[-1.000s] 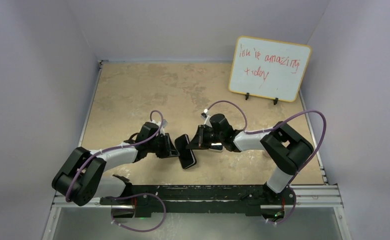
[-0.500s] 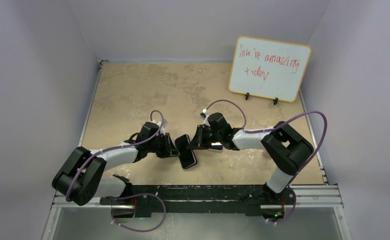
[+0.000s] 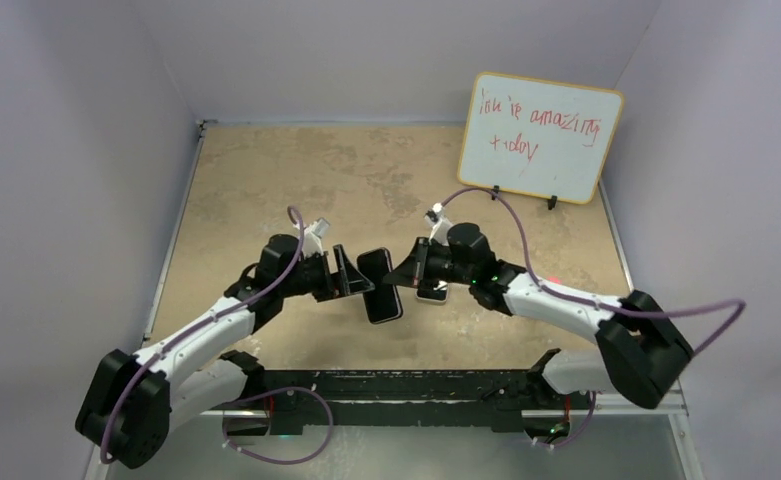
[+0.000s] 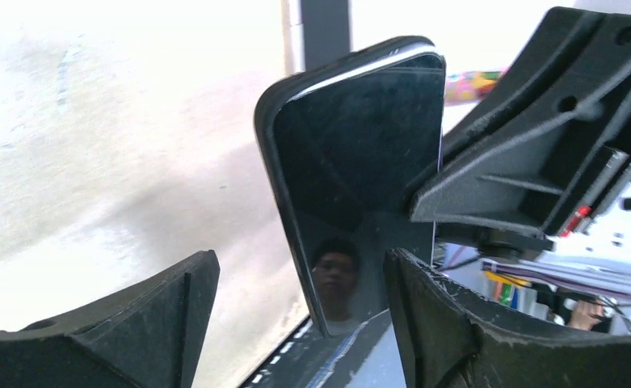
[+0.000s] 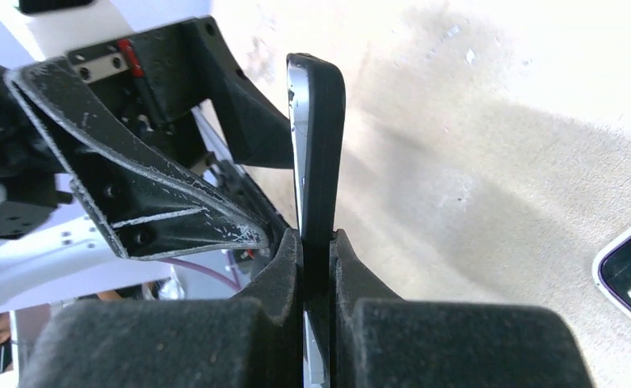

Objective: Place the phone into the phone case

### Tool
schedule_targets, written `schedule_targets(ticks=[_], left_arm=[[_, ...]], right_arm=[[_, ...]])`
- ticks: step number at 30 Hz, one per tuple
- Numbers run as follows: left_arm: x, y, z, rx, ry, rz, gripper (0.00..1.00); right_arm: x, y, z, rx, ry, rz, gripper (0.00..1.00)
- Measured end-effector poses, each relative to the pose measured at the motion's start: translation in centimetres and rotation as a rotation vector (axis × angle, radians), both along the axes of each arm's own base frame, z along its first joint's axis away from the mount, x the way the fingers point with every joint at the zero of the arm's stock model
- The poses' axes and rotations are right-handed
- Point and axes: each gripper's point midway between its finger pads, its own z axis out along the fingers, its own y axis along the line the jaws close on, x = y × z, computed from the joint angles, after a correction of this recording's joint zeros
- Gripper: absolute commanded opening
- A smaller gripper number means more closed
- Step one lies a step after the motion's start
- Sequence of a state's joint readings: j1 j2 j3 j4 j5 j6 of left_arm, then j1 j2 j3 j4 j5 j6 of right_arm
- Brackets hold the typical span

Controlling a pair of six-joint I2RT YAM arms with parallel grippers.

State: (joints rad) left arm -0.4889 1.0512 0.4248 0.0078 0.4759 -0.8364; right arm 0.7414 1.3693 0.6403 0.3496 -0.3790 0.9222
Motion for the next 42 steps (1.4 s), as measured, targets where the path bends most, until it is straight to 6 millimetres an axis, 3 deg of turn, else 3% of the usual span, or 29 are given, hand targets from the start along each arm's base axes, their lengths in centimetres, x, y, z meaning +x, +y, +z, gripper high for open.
schedule_targets(ticks=[6,12,16,20,25,33,35,36,37,42], left_arm=[[-0.7,-1.4,4.7,-0.160,-0.074,-0.062,0.73],[-1.5,-3.0,10.3,-0.369,-0.173,-0.157,0.66],[-2.3,-3.4,12.5,-0.472,-0.223,-0.206,0.60],[-2.8,-3.6,13.3,-0.527,-0.230,-0.231,0.47],[-2.9,-3.6,12.9,-0.544,-0.208,-0.228,0.30],[-2.9,-3.6,12.6,-0.554,-0.213,-0.225,0.24],[-2.8,-3.7,12.5,-0.558,-0.202,-0.222,0.11],[-2.7,-3.7,12.5,-0.562,-0.197,-0.219,0.02],[-2.7,-3.7,12.6,-0.569,-0.192,-0.216,0.00],[-2.9,-3.5,12.8,-0.602,-0.209,-0.216,0.00]], right_arm=[[-0.1,-1.8,5.1,0.127,-0.095,-0.069,0.00],[-0.9,-2.5,8.8,0.247,-0.158,-0.087,0.00],[-1.0,-2.2,10.6,0.315,-0.175,-0.083,0.00],[-1.2,-1.8,11.5,0.368,-0.168,-0.066,0.00],[-1.3,-1.6,11.7,0.389,-0.152,-0.052,0.00],[-1.5,-1.3,11.7,0.400,-0.147,-0.028,0.00],[-1.5,-1.2,11.6,0.399,-0.143,-0.023,0.00],[-1.5,-1.2,11.5,0.399,-0.144,-0.021,0.02],[-1.4,-1.2,11.5,0.399,-0.143,-0.018,0.12],[-1.8,-1.1,11.6,0.406,-0.141,0.006,0.59]])
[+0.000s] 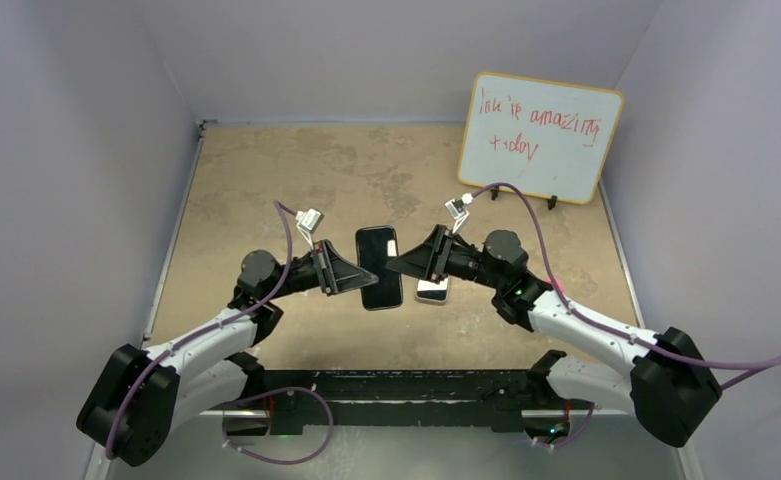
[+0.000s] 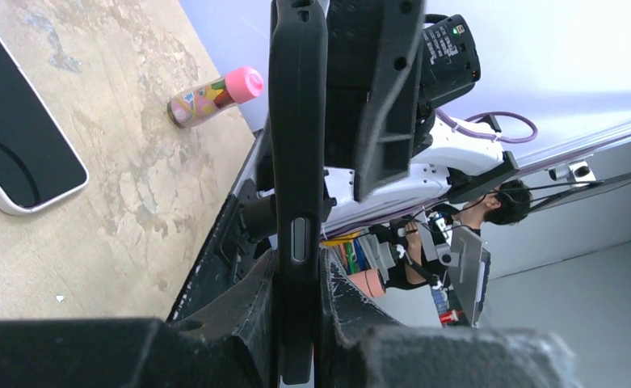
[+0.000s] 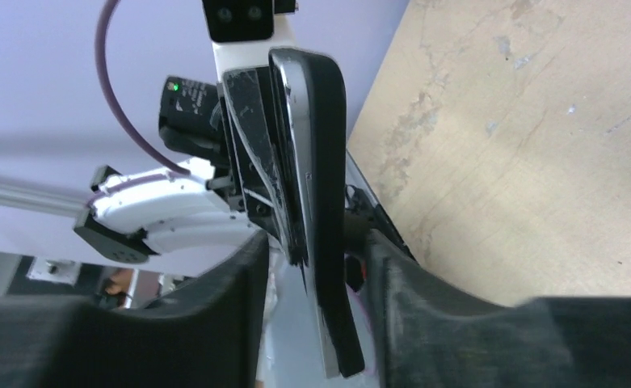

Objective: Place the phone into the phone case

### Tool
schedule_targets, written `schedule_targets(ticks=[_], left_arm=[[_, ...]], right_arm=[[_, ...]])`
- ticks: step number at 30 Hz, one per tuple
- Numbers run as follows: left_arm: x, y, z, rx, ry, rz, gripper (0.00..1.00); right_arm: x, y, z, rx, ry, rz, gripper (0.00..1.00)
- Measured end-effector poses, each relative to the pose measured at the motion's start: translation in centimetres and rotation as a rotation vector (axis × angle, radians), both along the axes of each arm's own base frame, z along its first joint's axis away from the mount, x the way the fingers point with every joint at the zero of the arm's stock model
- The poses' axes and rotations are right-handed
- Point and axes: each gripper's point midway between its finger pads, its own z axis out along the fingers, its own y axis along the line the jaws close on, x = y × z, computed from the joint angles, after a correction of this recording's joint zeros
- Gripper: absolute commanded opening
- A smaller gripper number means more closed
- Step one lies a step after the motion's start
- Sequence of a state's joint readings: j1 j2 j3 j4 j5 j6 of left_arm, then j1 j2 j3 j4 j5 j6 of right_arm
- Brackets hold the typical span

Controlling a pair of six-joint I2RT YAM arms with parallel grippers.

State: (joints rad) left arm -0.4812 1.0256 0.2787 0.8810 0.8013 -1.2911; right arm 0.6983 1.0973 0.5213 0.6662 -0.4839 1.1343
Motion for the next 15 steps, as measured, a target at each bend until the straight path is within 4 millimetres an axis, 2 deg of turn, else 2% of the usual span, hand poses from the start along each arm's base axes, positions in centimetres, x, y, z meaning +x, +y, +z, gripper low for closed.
schedule_targets(ticks=[3,7,10,15], left_arm=[[0.0,0.1,-0.1,-0.010,-0.008,0.009,0.00],[0.1,0.2,0.6,-0.029,-0.038,0.018,0.00],[0.1,0.2,1.0,-0.040,-0.058,0.023,0.00],[0.2,0.2,1.3,-0.048,-0.071,0.027,0.00]], right_arm=[[-0.5,-0.2,-0.1,-0.014,-0.006,0.010,0.70],[-1.1,-0.6,0.4,-0.021,-0.037,0.020,0.76],[-1.5,-0.8,0.2,-0.035,-0.047,0.040,0.72],[-2.1,-0.5,-1.3,-0.075,-0.017,0.088,0.57]])
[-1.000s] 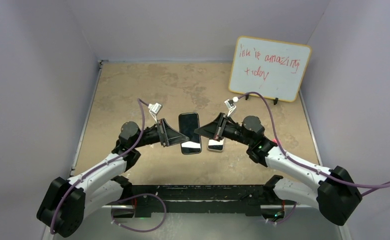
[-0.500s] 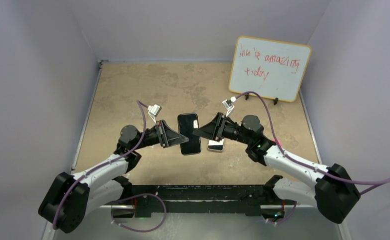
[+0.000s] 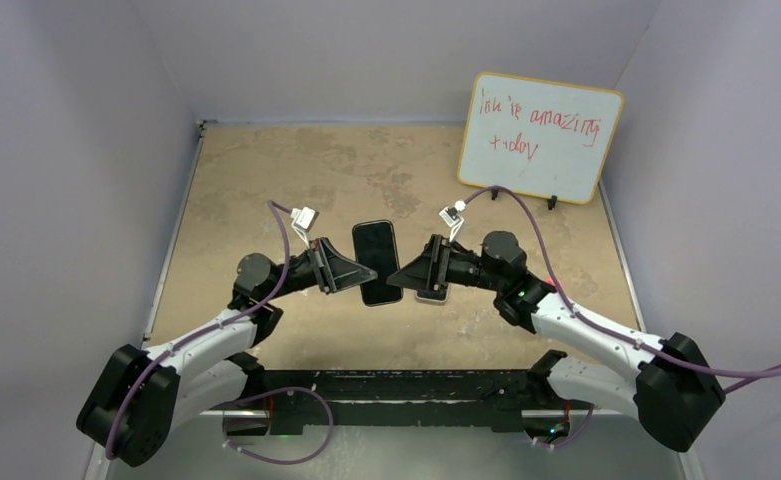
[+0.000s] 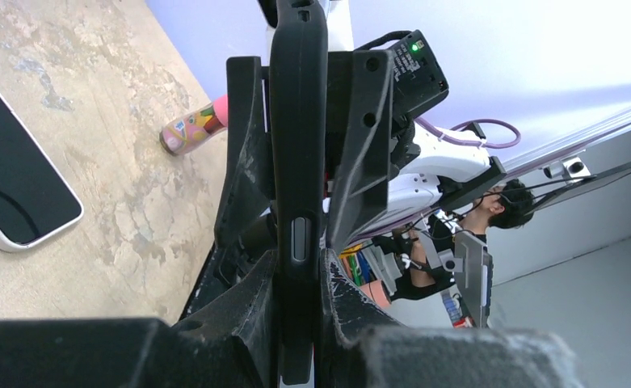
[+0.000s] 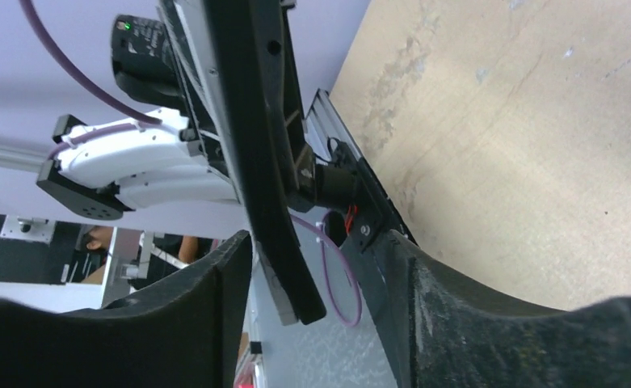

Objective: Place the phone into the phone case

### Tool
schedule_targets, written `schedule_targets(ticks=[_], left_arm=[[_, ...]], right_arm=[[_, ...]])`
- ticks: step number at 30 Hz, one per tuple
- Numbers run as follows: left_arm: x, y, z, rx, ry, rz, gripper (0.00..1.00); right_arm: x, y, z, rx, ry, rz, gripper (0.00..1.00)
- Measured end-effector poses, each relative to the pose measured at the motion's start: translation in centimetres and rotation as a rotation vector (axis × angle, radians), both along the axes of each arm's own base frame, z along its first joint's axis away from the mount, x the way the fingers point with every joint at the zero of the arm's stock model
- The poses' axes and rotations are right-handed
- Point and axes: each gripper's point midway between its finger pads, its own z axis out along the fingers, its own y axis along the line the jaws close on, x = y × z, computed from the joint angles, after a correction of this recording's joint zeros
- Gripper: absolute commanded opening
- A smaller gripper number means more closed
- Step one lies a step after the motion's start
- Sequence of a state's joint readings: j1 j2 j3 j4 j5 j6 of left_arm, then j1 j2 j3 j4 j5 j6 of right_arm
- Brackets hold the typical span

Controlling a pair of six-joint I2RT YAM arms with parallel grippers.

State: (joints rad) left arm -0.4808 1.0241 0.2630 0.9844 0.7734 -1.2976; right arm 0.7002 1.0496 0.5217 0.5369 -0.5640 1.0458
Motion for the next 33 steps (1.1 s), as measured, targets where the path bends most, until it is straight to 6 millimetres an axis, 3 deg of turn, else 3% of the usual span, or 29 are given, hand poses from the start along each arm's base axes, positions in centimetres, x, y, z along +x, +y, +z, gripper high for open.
schedule_targets(ticks=[6,11,15,24,25,29,33], left_arm=[[0.4,0.0,-0.5,0.015,0.002,0.020,0.00],[1.1,0.1,-1.8,0.081,-0.003,0.065,0.00],[1.6,0.0,-2.7,0.192,0.011,0.079,0.00],[1.6,0.2,-3.5,0.269,0.005,0.079,0.00],[1.6,0.2,-3.5,0.269,0.005,0.077,0.00],[1.3,0.1,-3.2,0.258,-0.010,0.062,0.00],[0.8,-0.1,-2.2,0.209,-0.057,0.036,0.00]], right_arm=[[-0.6,0.2,-0.9,-0.021,0.031,0.038,0.40],[-0.9,0.0,-1.8,-0.047,0.071,0.049,0.14],[-1.0,-0.2,-2.6,-0.082,0.110,0.043,0.00],[-0.9,-0.1,-3.2,-0.101,0.148,0.031,0.00],[-0.9,-0.1,-3.2,-0.101,0.151,0.031,0.03],[-0.9,-0.1,-2.9,-0.094,0.146,0.029,0.37],[-1.0,-0.4,-1.9,-0.073,0.123,0.012,0.45]])
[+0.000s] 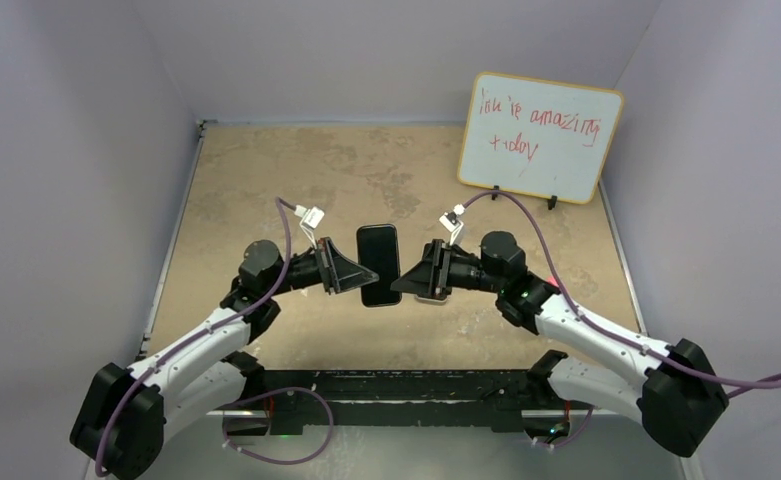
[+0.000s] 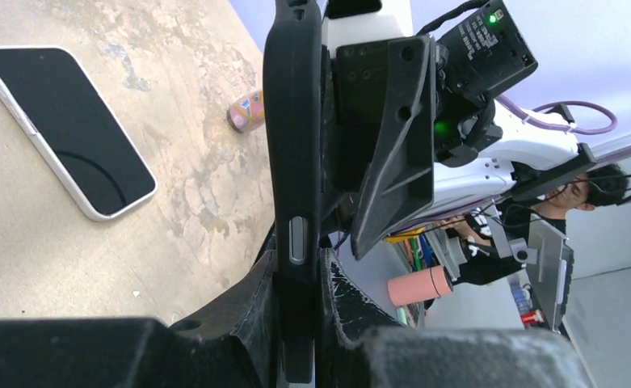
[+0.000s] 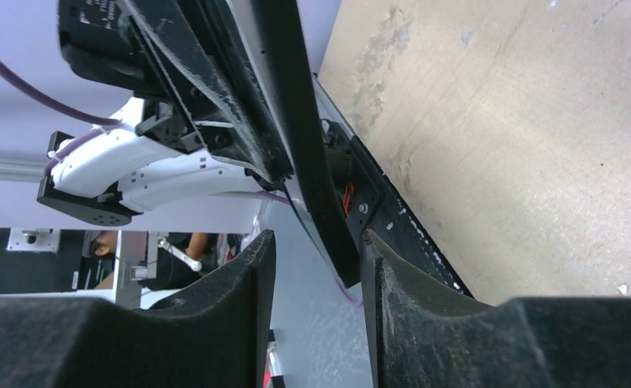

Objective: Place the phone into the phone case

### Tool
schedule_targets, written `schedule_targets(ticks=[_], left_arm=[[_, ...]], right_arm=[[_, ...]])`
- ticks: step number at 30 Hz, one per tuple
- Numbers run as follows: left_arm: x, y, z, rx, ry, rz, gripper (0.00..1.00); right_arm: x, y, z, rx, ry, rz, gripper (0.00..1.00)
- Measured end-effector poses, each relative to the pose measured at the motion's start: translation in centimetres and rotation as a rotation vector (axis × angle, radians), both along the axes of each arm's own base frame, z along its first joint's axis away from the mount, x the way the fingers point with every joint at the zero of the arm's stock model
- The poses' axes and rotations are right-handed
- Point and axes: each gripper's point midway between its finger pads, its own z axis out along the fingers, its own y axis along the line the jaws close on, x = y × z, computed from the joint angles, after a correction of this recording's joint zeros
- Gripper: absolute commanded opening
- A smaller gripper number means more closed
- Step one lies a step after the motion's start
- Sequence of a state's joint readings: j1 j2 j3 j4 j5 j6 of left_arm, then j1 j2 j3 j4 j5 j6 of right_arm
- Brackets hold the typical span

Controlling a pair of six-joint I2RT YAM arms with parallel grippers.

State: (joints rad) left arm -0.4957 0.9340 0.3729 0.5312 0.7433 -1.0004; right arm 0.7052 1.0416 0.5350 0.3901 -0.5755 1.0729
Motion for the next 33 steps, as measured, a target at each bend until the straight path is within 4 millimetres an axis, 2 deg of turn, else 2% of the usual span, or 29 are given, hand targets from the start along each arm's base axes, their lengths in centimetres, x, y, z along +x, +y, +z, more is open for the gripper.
schedule_targets(ticks=[5,11,12,17,18,21,24,25,28,33], left_arm=[[-0.6,0.0,0.2,-0.048,0.008,-0.023,0.00],[-0.8,-0.1,0.4,-0.061,0.013,-0.038,0.00],[-0.7,0.0,0.1,-0.053,0.025,-0.035,0.00],[-0.4,0.0,-0.5,0.006,0.054,-0.025,0.00],[-0.4,0.0,-0.4,0.014,0.050,-0.026,0.00],[-0.6,0.0,-0.4,0.019,0.044,-0.040,0.00],[-1.0,-0.2,0.0,0.006,0.018,-0.080,0.00],[-1.2,-0.3,0.0,0.005,0.019,-0.091,0.00],[-2.0,-0.5,0.0,-0.003,0.011,-0.157,0.00],[-3.4,-0.4,0.3,-0.012,-0.009,-0.237,0.00]], right_arm=[[0.1,0.0,0.7,0.017,-0.026,-0.005,0.43],[0.2,0.3,0.5,0.021,-0.015,0.004,0.02],[0.2,0.3,0.5,0.021,-0.024,0.005,0.00],[0.0,0.2,0.0,0.001,-0.031,0.016,0.00],[0.0,0.1,0.0,0.000,-0.036,0.016,0.02],[0.1,0.0,0.1,-0.011,-0.055,0.014,0.36],[-0.1,-0.2,0.4,-0.024,-0.059,0.009,0.59],[-0.1,-0.4,0.7,-0.023,-0.067,0.006,0.70],[0.0,-0.8,2.7,-0.014,-0.128,-0.010,0.74],[0.4,-0.8,5.0,-0.012,-0.202,-0.013,0.74]])
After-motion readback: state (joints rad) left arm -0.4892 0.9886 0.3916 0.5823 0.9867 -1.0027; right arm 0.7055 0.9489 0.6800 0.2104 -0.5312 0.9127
